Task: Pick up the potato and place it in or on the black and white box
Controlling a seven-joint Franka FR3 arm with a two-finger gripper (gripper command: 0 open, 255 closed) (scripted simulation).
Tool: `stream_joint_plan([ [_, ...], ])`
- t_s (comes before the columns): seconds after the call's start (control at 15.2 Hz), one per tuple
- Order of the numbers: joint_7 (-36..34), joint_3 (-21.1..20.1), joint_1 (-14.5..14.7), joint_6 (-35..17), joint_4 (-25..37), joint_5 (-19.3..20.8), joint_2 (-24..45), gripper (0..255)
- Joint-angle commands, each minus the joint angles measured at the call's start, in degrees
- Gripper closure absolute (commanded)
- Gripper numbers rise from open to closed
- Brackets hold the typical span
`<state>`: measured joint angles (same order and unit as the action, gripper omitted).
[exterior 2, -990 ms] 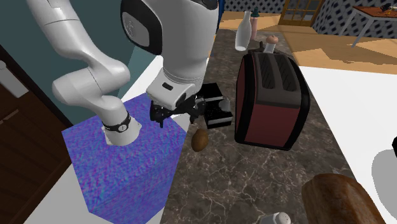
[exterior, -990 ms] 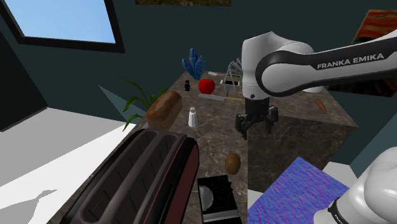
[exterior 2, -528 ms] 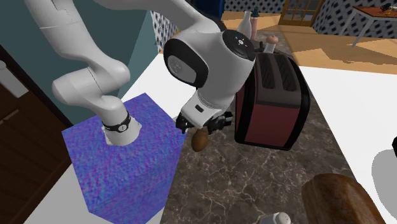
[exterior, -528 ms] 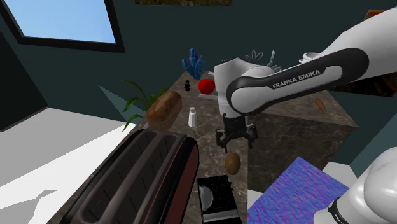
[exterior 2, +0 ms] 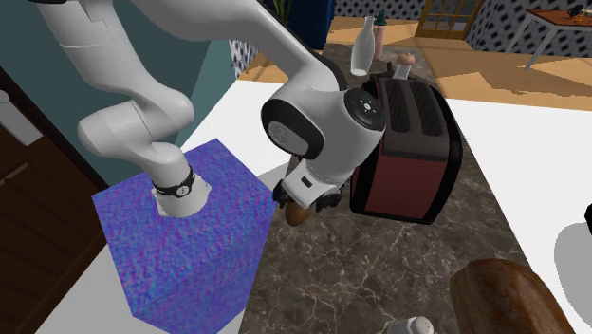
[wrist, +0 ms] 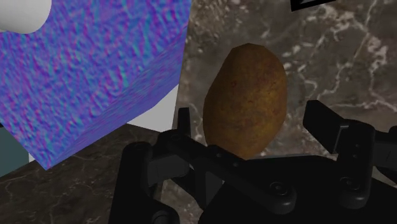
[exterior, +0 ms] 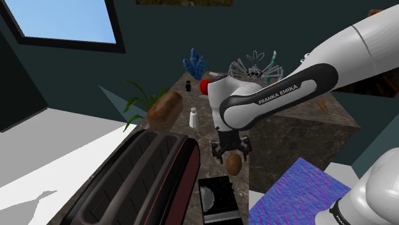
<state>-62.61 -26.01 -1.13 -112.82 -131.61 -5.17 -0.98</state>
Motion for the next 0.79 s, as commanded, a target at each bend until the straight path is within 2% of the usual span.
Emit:
stream_joint_plan([
  [0.0,-0.14,-0.09,0.08,-1.81,-1.34,0.08,0.48,0],
  [0.53,-0.17,-0.11,0.1,-2.27,-1.67,0.11,0.61,0],
  [0.59,-0.17,-0.11,0.1,-2.27,-1.67,0.11,0.61,255],
  [0.73,-0.17,-0.11,0.1,-2.27,-1.67,0.11,0.62,255],
])
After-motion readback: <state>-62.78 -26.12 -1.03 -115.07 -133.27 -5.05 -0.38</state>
